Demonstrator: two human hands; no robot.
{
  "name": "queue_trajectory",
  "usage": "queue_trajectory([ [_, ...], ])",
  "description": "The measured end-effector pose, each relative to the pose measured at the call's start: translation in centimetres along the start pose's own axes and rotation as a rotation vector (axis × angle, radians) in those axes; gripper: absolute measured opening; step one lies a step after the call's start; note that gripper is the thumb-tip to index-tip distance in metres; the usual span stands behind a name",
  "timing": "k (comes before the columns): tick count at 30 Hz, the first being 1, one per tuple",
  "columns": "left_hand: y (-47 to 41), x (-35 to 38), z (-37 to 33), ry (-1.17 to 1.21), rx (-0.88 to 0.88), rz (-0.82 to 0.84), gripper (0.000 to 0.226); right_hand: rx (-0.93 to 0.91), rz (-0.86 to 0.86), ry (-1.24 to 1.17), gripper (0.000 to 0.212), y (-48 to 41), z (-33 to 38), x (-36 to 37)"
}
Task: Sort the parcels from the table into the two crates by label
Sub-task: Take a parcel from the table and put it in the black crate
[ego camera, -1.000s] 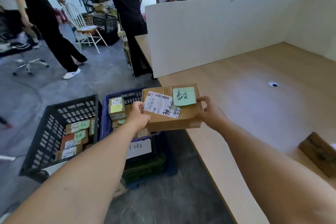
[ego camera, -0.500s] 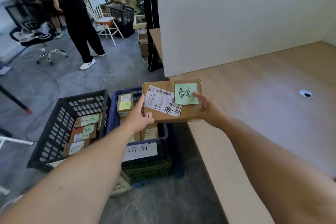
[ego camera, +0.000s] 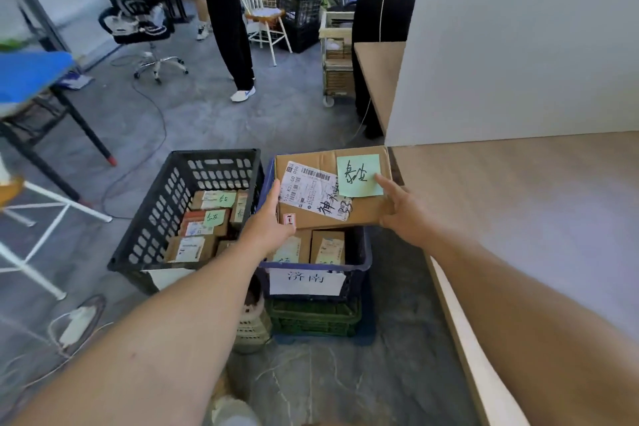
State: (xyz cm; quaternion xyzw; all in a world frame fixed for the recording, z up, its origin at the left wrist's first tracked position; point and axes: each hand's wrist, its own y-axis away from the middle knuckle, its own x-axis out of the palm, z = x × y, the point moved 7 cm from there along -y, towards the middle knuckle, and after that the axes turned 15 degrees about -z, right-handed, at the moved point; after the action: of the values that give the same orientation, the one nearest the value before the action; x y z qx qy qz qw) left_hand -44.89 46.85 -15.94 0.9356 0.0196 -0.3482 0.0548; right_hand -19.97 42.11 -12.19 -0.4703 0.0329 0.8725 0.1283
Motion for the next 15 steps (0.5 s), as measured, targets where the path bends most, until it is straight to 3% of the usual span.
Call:
queue_trajectory([
  [6, -6.9, -5.4, 4.1, -0.009, -0.004, -0.030, 0.099, -0.058, -0.013, 0.088, 0.081, -5.0, 7.5, 4.7],
  [15, -22.2, -15.7, 11.6, -0.126, -0.016, -0.033, 0.100, -0.053, 0.013, 0.036, 0.081, -15.3, 20.2, 16.9],
])
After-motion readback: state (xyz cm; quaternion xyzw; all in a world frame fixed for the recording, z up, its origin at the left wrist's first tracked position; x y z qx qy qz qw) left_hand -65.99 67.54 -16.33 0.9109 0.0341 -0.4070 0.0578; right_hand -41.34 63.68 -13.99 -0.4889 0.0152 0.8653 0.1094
